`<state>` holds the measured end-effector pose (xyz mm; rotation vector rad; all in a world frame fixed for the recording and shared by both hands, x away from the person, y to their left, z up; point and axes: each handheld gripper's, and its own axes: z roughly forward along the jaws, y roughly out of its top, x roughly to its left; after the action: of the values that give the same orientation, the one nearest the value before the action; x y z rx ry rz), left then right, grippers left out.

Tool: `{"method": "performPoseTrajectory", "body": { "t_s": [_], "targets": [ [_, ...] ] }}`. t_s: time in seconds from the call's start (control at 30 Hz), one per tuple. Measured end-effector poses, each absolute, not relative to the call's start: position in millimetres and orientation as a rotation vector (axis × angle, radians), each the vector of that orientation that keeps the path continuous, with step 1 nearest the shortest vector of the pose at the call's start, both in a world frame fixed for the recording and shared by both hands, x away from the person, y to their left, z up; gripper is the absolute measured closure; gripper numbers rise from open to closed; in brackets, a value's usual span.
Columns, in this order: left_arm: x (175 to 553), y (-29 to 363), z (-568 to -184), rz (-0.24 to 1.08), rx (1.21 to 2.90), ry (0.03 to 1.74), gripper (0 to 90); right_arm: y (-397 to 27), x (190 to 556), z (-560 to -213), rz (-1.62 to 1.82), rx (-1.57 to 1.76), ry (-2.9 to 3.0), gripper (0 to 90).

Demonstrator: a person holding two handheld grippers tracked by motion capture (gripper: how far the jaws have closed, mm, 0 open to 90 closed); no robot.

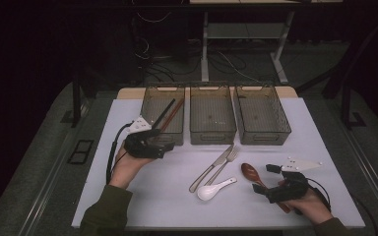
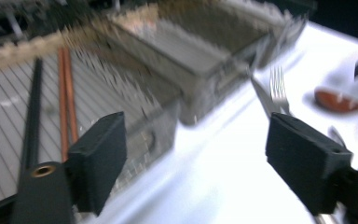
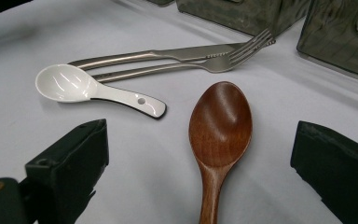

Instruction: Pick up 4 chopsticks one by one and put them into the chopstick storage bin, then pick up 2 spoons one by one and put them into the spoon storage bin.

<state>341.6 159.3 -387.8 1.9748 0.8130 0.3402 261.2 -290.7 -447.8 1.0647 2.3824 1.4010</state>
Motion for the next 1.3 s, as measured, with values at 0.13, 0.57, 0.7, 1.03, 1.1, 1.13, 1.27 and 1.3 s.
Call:
{"method": "performPoseTrajectory", "body": {
  "t_s": [0.13, 0.57, 0.7, 1.03, 1.1, 1.13, 1.27, 1.3],
  "targets": [
    [327, 157, -396, 0.325, 1.989, 0.802, 14.4, -291, 260, -448, 1.408, 1.064, 2.379, 4.0],
    [286, 152, -423, 0.253, 2.024, 0.730, 0.4, -292, 260, -447, 1.411, 1.065, 2.378, 4.0],
    [275, 152, -431, 0.229, 2.025, 0.709, 0.0, -292, 260, -447, 1.412, 1.062, 2.377, 4.0],
    [265, 160, -438, 0.247, 1.993, 0.712, 0.0, -292, 259, -447, 1.405, 1.065, 2.381, 4.0],
    [266, 159, -438, 0.243, 1.997, 0.715, 0.0, -292, 259, -447, 1.402, 1.067, 2.382, 4.0],
    [266, 159, -438, 0.235, 1.994, 0.720, 0.0, -292, 259, -447, 1.399, 1.069, 2.382, 4.0],
    [266, 159, -439, 0.224, 2.000, 0.732, 0.0, -294, 261, -444, 1.390, 1.083, 2.376, 4.0],
    [267, 159, -439, 0.224, 2.002, 0.733, 0.0, -294, 262, -443, 1.387, 1.088, 2.375, 4.0]
  ]
}}
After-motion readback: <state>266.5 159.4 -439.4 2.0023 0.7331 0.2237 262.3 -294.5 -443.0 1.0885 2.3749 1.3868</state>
